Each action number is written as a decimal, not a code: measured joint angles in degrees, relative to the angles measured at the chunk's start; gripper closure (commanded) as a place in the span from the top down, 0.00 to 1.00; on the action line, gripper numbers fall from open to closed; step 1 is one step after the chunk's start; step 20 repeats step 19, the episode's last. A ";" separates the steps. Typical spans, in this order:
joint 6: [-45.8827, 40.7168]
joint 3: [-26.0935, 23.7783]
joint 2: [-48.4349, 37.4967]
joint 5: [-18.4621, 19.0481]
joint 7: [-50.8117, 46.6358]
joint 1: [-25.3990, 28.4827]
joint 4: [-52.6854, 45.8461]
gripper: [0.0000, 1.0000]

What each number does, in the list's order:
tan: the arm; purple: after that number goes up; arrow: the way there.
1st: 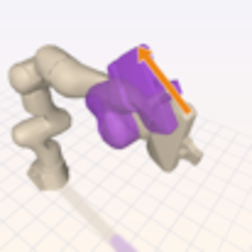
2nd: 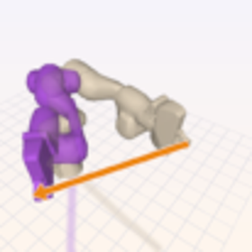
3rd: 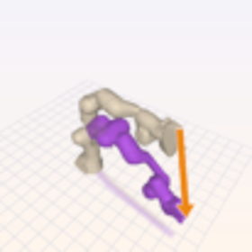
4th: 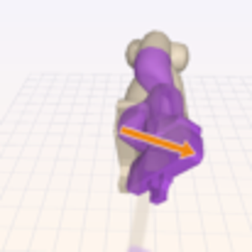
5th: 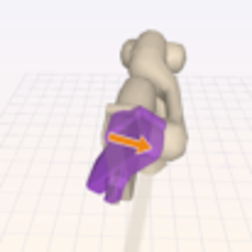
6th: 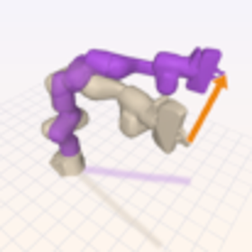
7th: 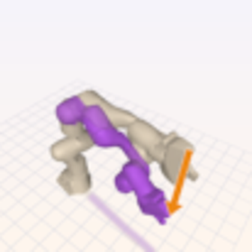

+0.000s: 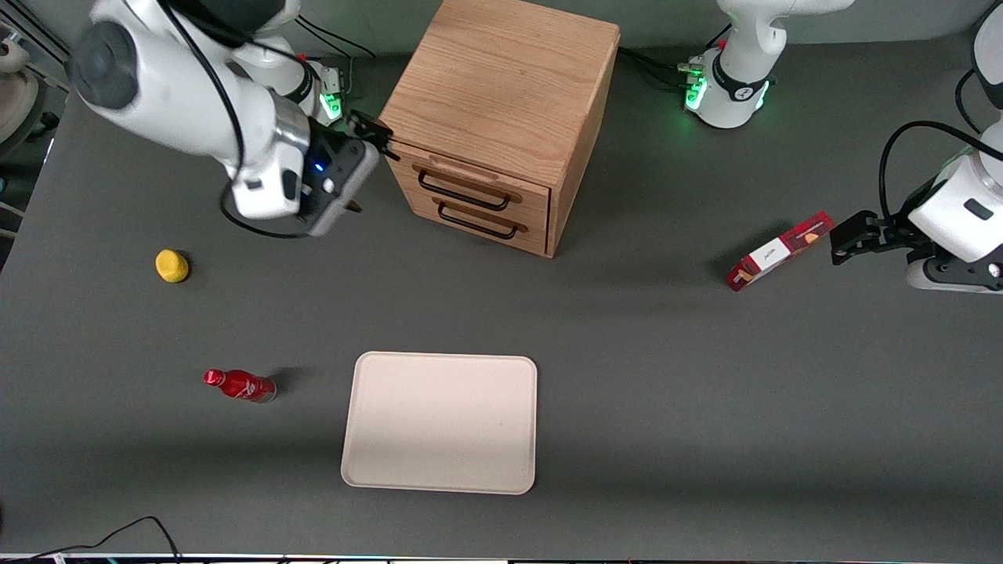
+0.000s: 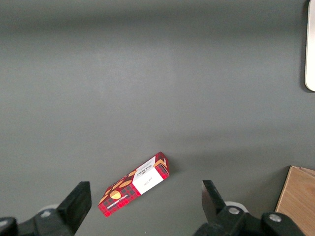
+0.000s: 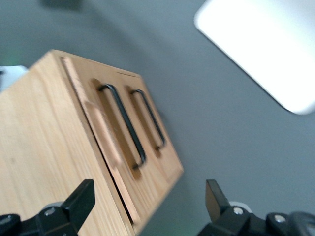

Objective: Close top drawer

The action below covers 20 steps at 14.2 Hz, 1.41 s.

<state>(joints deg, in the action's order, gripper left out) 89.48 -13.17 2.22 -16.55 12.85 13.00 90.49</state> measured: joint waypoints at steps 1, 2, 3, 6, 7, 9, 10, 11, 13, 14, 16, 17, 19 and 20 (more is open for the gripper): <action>-1.54 0.42 -2.35 2.67 -3.33 0.03 0.07 1.00; -3.13 1.50 -4.54 4.14 -6.07 0.09 0.10 1.00; -5.41 3.38 -6.63 5.23 -7.72 0.11 0.17 1.00; -9.35 13.47 -10.51 8.00 -8.56 -0.06 0.34 1.00; -9.64 16.60 -10.82 10.00 -8.67 -0.27 0.36 1.00; -9.54 19.20 -10.78 14.08 -12.21 -0.63 0.81 1.00; -9.26 19.34 -10.64 14.74 -15.34 -0.59 1.43 1.00; -8.25 19.49 -10.48 15.13 -18.08 -0.49 2.63 1.00; -3.26 21.50 -10.48 15.97 -20.41 -0.42 7.64 1.00; -0.44 22.97 -10.64 16.47 -20.44 -0.47 10.70 1.00; 3.43 25.35 -11.34 18.27 -20.44 -0.62 15.76 1.00; 4.43 25.84 -11.69 19.08 -20.44 -0.65 16.95 1.00; 4.90 25.78 -11.90 20.29 -20.47 -0.38 17.10 1.00; 4.90 25.78 -11.90 20.29 -20.47 -0.38 17.10 1.00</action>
